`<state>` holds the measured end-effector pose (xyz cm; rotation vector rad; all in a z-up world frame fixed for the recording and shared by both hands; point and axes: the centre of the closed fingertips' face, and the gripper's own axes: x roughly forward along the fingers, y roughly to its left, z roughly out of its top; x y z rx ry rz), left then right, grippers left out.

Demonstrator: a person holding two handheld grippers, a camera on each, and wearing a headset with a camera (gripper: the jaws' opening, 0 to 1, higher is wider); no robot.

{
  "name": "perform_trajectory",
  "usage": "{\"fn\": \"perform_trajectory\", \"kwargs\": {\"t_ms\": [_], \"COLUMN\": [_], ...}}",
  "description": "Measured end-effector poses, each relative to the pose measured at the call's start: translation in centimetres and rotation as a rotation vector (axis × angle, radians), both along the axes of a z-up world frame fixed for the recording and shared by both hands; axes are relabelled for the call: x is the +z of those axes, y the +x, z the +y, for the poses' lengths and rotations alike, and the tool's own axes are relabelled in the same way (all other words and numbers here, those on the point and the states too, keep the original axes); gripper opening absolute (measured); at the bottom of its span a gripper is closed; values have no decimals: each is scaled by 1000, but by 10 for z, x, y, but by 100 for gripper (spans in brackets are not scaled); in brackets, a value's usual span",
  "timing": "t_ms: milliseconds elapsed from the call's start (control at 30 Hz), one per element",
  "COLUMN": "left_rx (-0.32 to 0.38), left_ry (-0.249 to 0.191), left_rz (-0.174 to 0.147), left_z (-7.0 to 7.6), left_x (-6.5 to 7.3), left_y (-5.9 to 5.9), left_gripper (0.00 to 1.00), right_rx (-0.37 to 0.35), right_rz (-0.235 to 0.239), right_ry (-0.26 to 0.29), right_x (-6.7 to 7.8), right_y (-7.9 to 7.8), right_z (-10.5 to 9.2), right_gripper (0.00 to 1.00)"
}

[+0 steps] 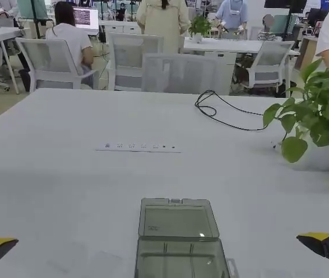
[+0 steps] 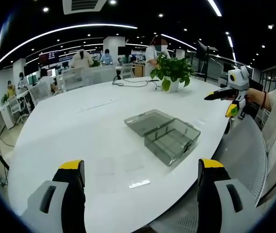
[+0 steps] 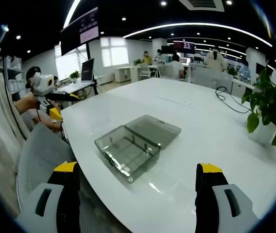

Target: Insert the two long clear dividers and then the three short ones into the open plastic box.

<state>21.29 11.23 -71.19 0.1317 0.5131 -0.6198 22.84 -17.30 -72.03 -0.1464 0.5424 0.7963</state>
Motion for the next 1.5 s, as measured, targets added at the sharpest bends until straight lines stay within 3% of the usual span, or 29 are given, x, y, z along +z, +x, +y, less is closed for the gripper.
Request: {"fn": "perform_trajectory", "kwargs": {"t_ms": [600, 1067, 1233, 1500], "left_rx": [-6, 61, 66, 88], "left_ry": [8, 79, 121, 146], "left_rz": [4, 103, 126, 159], "left_z": [0, 21, 26, 33], "left_x": [0, -20, -28, -42], "left_y": [0, 12, 18, 26], "left_gripper": [96, 74, 67, 62], "right_rx": [9, 25, 42, 64], "right_rz": [0, -14, -23, -24], "right_ry": [-2, 8, 21, 30], "right_x": [0, 13, 19, 19], "right_y": [0, -2, -1, 4], "right_z": [-1, 14, 23, 27], "right_gripper": [100, 100, 100, 100]}}
